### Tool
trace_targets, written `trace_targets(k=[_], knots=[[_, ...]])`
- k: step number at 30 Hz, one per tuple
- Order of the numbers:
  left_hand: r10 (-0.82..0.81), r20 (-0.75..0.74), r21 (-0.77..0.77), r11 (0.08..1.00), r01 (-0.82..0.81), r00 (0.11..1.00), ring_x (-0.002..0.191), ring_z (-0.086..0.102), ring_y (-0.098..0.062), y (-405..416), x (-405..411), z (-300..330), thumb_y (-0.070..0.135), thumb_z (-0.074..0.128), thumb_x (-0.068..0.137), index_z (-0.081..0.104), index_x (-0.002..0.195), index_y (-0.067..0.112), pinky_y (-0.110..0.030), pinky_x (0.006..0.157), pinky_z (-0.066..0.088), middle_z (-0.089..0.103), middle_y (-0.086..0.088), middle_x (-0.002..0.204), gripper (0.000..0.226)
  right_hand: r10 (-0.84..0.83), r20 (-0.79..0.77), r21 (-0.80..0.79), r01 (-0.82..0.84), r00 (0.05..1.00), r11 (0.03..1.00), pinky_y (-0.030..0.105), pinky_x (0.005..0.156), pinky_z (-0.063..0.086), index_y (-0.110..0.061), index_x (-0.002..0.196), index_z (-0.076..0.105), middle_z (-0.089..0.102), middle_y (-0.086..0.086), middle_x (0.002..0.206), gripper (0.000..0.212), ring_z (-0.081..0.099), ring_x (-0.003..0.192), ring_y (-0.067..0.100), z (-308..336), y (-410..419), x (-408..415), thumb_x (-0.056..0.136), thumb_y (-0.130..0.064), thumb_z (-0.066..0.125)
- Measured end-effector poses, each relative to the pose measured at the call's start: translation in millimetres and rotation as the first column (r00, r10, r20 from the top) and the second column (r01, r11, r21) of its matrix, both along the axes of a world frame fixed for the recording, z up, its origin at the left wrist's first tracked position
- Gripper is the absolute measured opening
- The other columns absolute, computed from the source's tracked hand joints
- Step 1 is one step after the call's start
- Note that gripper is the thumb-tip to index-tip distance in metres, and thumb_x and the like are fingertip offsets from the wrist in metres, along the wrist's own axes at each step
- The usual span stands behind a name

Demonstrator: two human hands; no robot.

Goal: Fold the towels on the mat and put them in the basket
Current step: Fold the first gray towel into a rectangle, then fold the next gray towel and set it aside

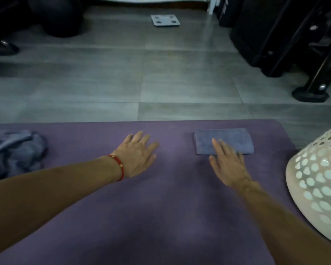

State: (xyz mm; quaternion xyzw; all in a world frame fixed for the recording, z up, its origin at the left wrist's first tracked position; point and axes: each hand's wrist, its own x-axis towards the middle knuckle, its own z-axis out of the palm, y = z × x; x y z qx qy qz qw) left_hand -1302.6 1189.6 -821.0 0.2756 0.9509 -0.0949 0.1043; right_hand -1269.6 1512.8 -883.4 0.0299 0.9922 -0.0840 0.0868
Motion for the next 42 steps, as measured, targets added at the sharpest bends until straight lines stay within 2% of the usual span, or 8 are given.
trace_targets(k=[3, 7, 12, 23, 30, 34, 37, 42], knots=[[0.058, 0.064, -0.093, 0.994, -0.052, 0.996, 0.139, 0.032, -0.029, -80.8, 60.4, 48.9, 0.060, -0.007, 0.082, 0.025, 0.151, 0.027, -0.043, 0.111, 0.034, 0.034, -0.007, 0.152, 0.083, 0.215, 0.111, -0.012, -0.215, 0.970, 0.977, 0.050, 0.117, 0.029, -0.028, 0.159, 0.018, 0.021, 0.005, 0.165, 0.076, 0.025, 0.150, 0.024, 36.4, -67.7, 31.4, 0.091, -0.062, 0.016], [0.266, 0.163, -0.176, 0.955, -0.238, 0.950, 0.135, 0.035, -0.029, -170.9, 137.7, 99.4, 0.049, 0.039, 0.098, 0.030, 0.150, 0.029, -0.047, 0.106, 0.038, 0.042, -0.005, 0.146, 0.056, 0.532, 0.230, -0.067, -0.532, 0.815, 0.844, 0.034, 0.122, 0.023, -0.027, 0.157, 0.024, 0.016, 0.004, 0.166, 0.060, 0.023, 0.151, 0.021, 106.0, -176.0, 48.0, 0.103, -0.043, 0.042], [0.519, 0.276, -0.197, 0.854, -0.481, 0.809, 0.126, 0.050, -0.033, -276.9, 211.4, 150.4, 0.042, 0.049, 0.095, 0.052, 0.136, 0.019, -0.036, 0.099, 0.043, 0.056, -0.011, 0.137, 0.048, 0.813, 0.295, 0.064, -0.859, 0.502, 0.508, 0.038, 0.112, 0.037, -0.026, 0.149, 0.037, 0.042, 0.002, 0.149, 0.049, 0.043, 0.138, 0.024, 188.1, -309.9, 84.3, 0.102, -0.040, 0.042], [0.876, 0.278, 0.200, 0.349, -0.916, 0.394, 0.124, 0.047, -0.037, -447.9, 259.3, 67.6, 0.040, 0.054, 0.088, 0.054, 0.131, 0.019, -0.039, 0.107, 0.037, 0.052, -0.018, 0.134, 0.048, 0.905, 0.358, 0.054, -0.972, 0.231, 0.227, 0.045, 0.101, 0.044, -0.017, 0.144, 0.036, 0.044, 0.010, 0.139, 0.048, 0.048, 0.128, 0.034, 140.0, -557.8, 84.7, 0.101, -0.036, 0.045], [0.892, 0.431, 0.437, -0.071, -0.897, 0.140, 0.137, 0.039, -0.031, -518.1, 201.1, -18.0, 0.054, 0.068, 0.070, 0.038, 0.144, 0.011, -0.037, 0.112, 0.036, 0.037, -0.015, 0.150, 0.090, 0.891, 0.293, -0.119, -0.911, 0.347, 0.395, 0.048, 0.102, 0.043, -0.015, 0.137, 0.042, 0.043, 0.010, 0.137, 0.041, 0.045, 0.127, 0.033, 62.1, -636.4, 52.4, 0.099, -0.033, 0.044], [0.920, 0.375, 0.512, -0.104, -0.852, 0.113, 0.142, 0.032, -0.034, -536.9, 157.8, -43.9, 0.049, 0.071, 0.077, 0.024, 0.152, 0.016, -0.045, 0.117, 0.029, 0.036, -0.015, 0.154, 0.094, 0.861, 0.320, -0.228, -0.850, 0.395, 0.474, 0.048, 0.107, 0.041, -0.014, 0.142, 0.041, 0.040, 0.009, 0.143, 0.046, 0.043, 0.131, 0.031, 25.5, -625.5, 47.3, 0.100, -0.032, 0.045], [0.972, 0.230, 0.501, -0.071, -0.862, 0.054, 0.107, 0.059, -0.038, -536.0, 139.6, -40.7, 0.045, 0.070, 0.073, 0.057, 0.115, 0.016, -0.045, 0.091, 0.051, 0.066, -0.016, 0.114, 0.053, 0.849, 0.330, -0.266, -0.822, 0.413, 0.503, 0.043, 0.109, 0.039, -0.016, 0.149, 0.036, 0.038, 0.008, 0.146, 0.051, 0.041, 0.134, 0.027, 12.7, -606.0, 43.4, 0.102, -0.033, 0.045], [0.974, 0.146, 0.621, 0.044, -0.782, 0.171, 0.076, 0.062, -0.036, -495.2, 152.3, -1.1, 0.013, 0.062, 0.076, 0.053, 0.068, 0.012, -0.038, 0.065, 0.052, 0.064, -0.013, 0.074, 0.012, 0.818, 0.264, -0.322, -0.752, 0.511, 0.574, 0.036, 0.107, 0.041, -0.020, 0.148, 0.040, 0.043, 0.001, 0.145, 0.050, 0.045, 0.133, 0.022, 36.9, -584.7, 37.0, 0.101, -0.032, 0.050]])
